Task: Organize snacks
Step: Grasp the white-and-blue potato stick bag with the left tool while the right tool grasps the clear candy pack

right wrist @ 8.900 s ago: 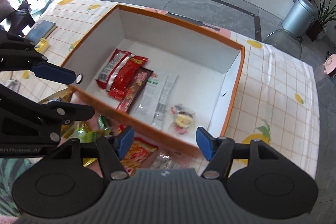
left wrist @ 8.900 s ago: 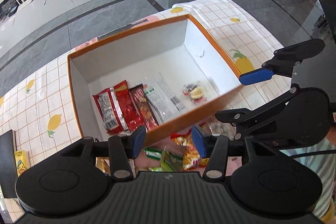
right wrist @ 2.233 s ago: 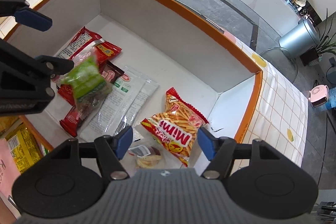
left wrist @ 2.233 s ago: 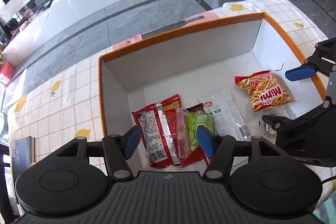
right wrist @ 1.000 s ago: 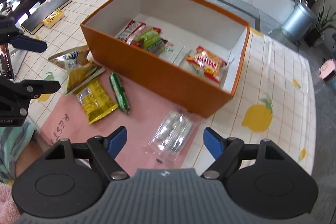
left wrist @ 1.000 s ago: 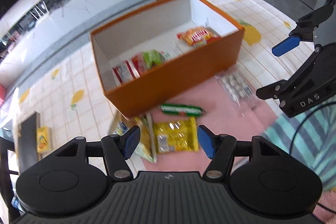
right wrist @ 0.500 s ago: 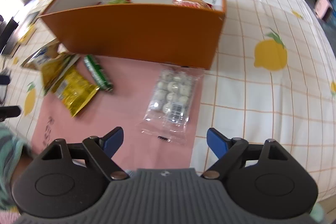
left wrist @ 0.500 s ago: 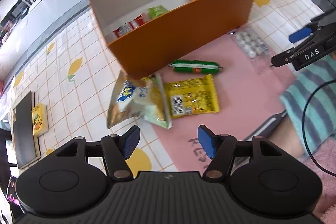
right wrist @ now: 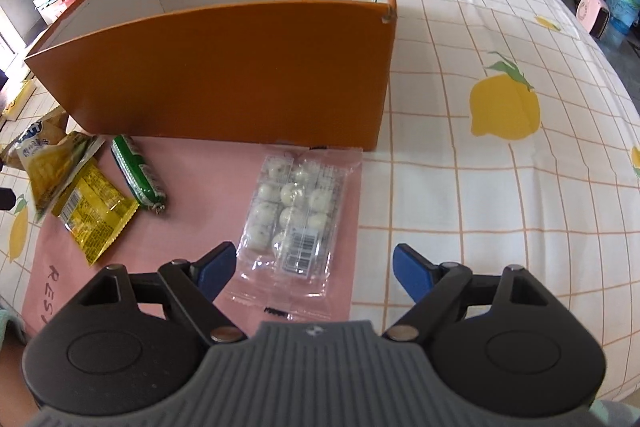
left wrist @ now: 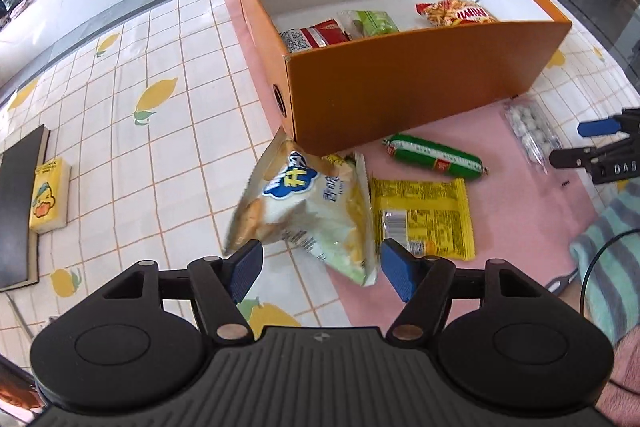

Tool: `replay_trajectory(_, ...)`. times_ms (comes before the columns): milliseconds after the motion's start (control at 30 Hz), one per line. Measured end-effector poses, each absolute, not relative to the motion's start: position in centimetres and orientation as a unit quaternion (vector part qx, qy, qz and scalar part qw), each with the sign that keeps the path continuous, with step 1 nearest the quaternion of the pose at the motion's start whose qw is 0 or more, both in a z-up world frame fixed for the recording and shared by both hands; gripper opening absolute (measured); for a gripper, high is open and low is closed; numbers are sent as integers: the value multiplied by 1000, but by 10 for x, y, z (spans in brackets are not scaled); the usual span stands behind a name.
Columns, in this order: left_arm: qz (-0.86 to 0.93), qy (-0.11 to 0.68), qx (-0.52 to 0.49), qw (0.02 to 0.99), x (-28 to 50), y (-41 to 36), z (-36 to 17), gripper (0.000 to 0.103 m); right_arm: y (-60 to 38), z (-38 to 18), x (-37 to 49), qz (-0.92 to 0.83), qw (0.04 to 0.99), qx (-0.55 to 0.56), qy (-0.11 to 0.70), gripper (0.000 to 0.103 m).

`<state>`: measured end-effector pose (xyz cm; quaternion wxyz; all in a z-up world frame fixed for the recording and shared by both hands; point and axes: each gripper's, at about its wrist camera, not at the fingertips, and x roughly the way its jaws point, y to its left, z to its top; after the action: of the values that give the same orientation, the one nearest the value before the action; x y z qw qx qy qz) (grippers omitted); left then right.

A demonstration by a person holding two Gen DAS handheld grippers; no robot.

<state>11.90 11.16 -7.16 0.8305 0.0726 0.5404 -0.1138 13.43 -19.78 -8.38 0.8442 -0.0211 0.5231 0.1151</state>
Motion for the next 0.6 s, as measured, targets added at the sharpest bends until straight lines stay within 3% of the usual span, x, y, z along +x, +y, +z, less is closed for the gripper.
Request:
replay_trajectory(300,-79,563,-70,820,145,132,-74,80,-201,-98,157,110,838,24,534,82)
replay_trajectory(600,-38,599,-61,798,169,120,-79,82,-176,-107,163,114,848,-46,515,82)
